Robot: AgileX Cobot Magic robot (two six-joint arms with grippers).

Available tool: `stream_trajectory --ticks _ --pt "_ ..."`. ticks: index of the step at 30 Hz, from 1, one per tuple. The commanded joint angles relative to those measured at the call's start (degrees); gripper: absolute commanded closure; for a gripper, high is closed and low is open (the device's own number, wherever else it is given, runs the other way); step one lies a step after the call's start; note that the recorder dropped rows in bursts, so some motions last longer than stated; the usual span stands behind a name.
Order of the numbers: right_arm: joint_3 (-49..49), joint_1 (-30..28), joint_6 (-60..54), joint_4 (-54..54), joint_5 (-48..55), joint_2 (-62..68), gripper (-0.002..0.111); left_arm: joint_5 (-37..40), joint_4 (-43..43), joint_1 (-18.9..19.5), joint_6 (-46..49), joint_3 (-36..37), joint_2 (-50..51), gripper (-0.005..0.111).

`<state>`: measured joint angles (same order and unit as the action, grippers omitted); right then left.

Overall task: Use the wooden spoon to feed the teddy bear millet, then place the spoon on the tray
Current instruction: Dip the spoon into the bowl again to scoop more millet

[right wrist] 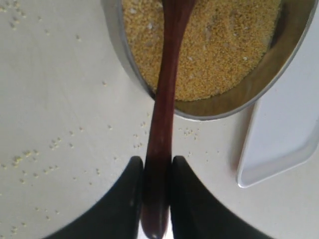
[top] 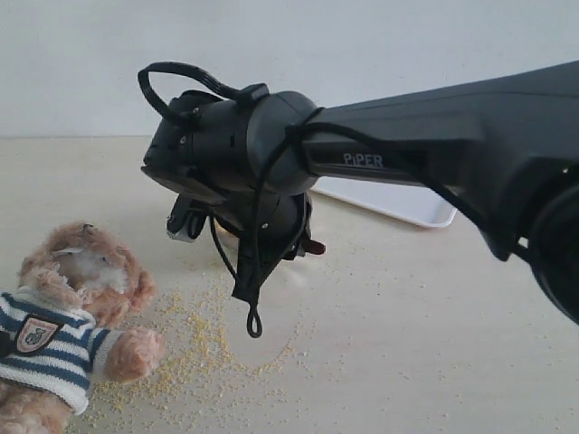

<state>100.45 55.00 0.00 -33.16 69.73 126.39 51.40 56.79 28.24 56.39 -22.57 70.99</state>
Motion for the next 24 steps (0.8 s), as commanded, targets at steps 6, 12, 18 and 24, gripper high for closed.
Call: stream_trajectory --ticks 6,12,18,24 --pt "0.31 -1.03 -0.51 3.76 0.23 -0.56 0.106 0.64 0.82 0.16 0.27 0.24 -0.19 0.102" --pt "0.31 -2.52 -0.54 6.93 0.23 -0.76 0.106 0.64 0.82 0.16 0.27 0.24 -0.19 0.102" --pt "0.31 -3.80 -0.92 7.42 0.23 -1.84 0.106 0.64 0.82 0.16 0.27 0.24 -0.19 0.102" --pt "0.31 -5.43 -2.52 10.32 0.23 -2.87 0.106 0.64 0.82 0.16 0.27 0.24 -0.19 0.102"
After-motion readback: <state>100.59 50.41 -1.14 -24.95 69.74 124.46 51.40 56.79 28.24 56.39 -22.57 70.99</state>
